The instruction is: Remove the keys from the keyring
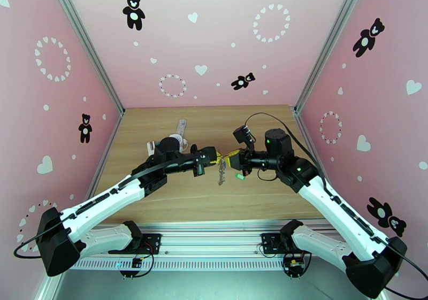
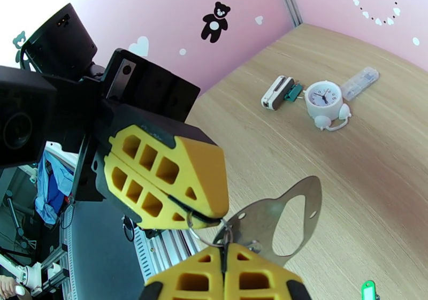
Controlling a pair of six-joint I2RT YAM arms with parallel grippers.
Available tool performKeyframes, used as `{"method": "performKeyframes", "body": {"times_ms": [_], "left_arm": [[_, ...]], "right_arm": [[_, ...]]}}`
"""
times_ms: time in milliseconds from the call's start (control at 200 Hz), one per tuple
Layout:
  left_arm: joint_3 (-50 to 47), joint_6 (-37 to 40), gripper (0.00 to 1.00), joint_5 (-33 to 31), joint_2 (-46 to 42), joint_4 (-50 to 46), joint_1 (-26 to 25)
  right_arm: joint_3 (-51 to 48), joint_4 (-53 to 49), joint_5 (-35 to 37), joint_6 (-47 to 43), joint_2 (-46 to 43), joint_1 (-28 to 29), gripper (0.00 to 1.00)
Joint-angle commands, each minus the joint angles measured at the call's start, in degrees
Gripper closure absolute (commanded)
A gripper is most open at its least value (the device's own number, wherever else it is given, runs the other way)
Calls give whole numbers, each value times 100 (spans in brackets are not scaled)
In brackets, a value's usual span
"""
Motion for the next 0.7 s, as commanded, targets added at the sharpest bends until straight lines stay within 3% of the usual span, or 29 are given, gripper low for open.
{"method": "performKeyframes", "body": {"times_ms": [0, 696], "left_arm": [[316, 86, 97, -432, 35, 185, -12], [134, -63, 97, -905, -61, 343, -99]], "right_arm": [[177, -441, 161, -59, -72, 106, 100], [180, -488, 1070, -128, -456, 367, 100]]}}
